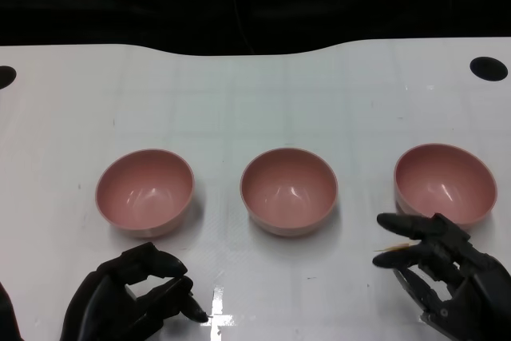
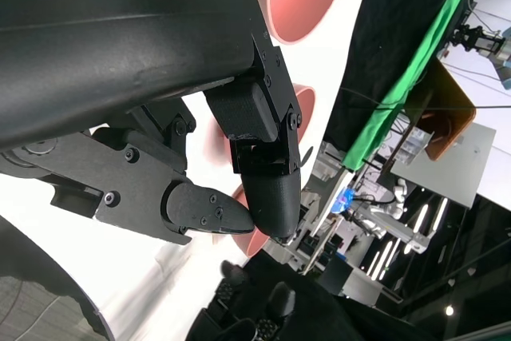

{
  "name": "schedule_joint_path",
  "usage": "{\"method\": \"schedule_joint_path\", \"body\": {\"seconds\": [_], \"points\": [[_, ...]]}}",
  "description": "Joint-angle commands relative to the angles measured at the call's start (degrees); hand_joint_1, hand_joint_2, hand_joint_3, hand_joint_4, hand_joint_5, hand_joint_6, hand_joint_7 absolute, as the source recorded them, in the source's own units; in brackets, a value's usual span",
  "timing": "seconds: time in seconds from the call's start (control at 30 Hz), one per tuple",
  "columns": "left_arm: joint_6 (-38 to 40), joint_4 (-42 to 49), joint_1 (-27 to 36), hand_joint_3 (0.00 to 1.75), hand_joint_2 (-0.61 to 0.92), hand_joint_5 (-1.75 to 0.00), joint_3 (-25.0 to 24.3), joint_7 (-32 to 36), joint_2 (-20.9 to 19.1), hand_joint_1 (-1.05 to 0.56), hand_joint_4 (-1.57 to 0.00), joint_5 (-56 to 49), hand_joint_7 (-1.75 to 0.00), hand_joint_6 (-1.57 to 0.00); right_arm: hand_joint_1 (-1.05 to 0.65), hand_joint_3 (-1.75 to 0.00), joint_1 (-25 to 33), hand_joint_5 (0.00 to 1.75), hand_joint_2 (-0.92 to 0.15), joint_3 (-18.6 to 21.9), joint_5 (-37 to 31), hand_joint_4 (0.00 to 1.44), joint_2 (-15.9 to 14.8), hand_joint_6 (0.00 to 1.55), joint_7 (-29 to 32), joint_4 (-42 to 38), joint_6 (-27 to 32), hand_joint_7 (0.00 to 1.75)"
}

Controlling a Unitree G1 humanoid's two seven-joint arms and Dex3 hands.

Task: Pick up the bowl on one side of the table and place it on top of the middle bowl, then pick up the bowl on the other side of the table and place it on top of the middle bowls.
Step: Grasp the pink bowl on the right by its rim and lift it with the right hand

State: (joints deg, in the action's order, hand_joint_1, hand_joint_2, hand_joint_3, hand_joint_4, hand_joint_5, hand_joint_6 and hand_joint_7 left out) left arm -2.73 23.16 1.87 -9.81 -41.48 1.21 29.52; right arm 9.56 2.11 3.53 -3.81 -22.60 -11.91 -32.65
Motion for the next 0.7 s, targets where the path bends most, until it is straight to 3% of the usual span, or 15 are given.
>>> {"method": "schedule_joint_path", "body": {"seconds": [0.03, 0.17, 0.4, 0.7], "points": [[-0.6, 0.2, -0.1, 0.09, 0.89, -0.91, -0.8, -0.2, -0.6, -0.41, -1.11, 0.0, -0.60, -1.15, -0.50, -0.18, -0.8, 0.86, -0.92, 0.1, -2.8, 0.07, -2.2, 0.12, 2.0, -0.5, -2.8, 0.38], [0.0, 0.3, -0.5, 0.08, 0.89, -0.90, -1.0, 0.1, -0.7, -0.41, -1.12, 0.2, -0.61, -1.16, -0.55, -0.16, -1.4, 0.82, -0.92, 0.2, -7.9, 0.01, -3.2, 0.10, 6.4, 0.7, -4.3, 0.32], [0.4, 0.9, -1.3, 0.07, 0.89, -0.91, -1.1, -0.2, -0.7, -0.41, -1.12, 0.4, -0.60, -1.16, -0.59, -0.17, -1.8, 0.73, -0.92, 1.1, -25.7, 0.00, -5.8, 0.09, 19.7, 7.3, -2.8, 0.24], [0.7, 1.3, -1.5, 0.06, 0.89, -0.93, -1.3, -0.3, -0.4, -0.40, -1.11, 0.5, -0.60, -1.17, -0.58, -0.04, -2.6, 0.58, -0.91, -1.4, -48.4, 0.00, -6.1, 0.13, 31.2, 18.1, 12.8, 0.14]]}}
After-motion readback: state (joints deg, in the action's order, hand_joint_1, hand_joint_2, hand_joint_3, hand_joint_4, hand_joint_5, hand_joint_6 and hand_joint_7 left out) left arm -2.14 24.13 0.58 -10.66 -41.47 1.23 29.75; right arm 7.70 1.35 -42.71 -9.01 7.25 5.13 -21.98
